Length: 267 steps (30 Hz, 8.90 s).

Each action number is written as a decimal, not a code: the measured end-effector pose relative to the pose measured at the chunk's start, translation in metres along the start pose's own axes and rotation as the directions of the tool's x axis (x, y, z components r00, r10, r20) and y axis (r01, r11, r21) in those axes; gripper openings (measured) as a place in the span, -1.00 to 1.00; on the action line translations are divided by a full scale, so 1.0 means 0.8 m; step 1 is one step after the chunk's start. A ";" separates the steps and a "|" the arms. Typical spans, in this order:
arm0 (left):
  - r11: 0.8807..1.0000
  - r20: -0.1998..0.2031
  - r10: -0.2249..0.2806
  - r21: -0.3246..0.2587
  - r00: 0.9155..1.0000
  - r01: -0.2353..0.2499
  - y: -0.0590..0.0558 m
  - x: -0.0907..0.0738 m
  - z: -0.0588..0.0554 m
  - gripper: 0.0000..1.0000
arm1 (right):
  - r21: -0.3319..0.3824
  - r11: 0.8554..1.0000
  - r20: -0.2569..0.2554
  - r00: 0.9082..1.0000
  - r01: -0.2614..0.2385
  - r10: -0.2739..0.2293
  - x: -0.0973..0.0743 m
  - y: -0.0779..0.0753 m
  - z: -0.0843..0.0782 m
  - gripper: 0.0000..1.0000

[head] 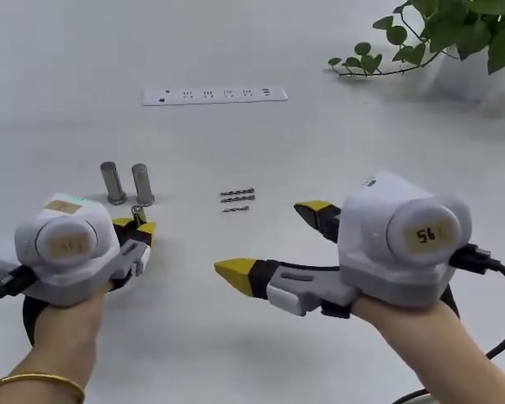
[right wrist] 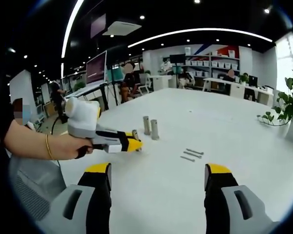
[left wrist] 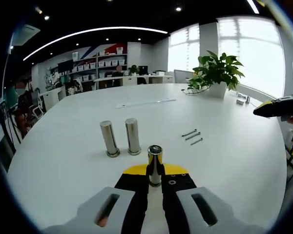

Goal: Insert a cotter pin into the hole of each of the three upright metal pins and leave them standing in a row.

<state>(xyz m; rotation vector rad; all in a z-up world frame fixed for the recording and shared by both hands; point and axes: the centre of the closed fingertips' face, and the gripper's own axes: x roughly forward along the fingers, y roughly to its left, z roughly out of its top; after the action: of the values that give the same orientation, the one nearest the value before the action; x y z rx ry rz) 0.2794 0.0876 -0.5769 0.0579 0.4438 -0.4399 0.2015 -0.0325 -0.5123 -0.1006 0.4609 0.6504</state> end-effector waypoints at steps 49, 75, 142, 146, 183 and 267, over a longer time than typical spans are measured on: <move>0.999 -0.026 0.033 -0.019 0.999 -0.034 0.000 -0.024 -0.008 -0.19 | -0.017 0.999 -0.040 0.998 -0.043 0.043 0.002 -0.010 -0.004 0.53; 0.997 0.011 -0.081 0.006 0.997 0.081 -0.017 -0.087 0.019 0.50 | -0.206 0.952 -0.261 0.950 -0.228 0.171 0.070 -0.032 0.009 -0.36; 0.989 -0.051 -0.142 0.021 0.989 0.143 0.003 -0.132 0.003 0.42 | -0.427 0.800 -0.635 0.770 -0.422 0.068 0.151 -0.094 -0.064 -1.00; 0.990 -0.051 -0.136 0.020 0.989 0.138 0.006 -0.132 0.002 0.41 | -0.451 0.785 -0.629 0.775 -0.426 0.059 0.148 -0.092 -0.064 -1.00; 0.967 -0.048 -0.250 0.045 0.967 0.252 -0.033 -0.114 0.036 -0.07 | -0.648 0.670 -0.320 0.927 -0.363 0.194 0.097 -0.004 0.018 -1.00; 0.870 0.059 -0.451 -0.193 0.891 0.453 -0.085 -0.107 0.046 -1.00 | -0.725 0.540 -0.284 0.899 -0.428 0.332 0.060 0.094 0.022 -1.00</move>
<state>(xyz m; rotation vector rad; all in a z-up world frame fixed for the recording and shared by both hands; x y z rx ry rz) 0.1963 0.0545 -0.5041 -0.2533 0.4887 -0.8553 0.1964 0.0582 -0.5138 -0.9024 0.2742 1.2682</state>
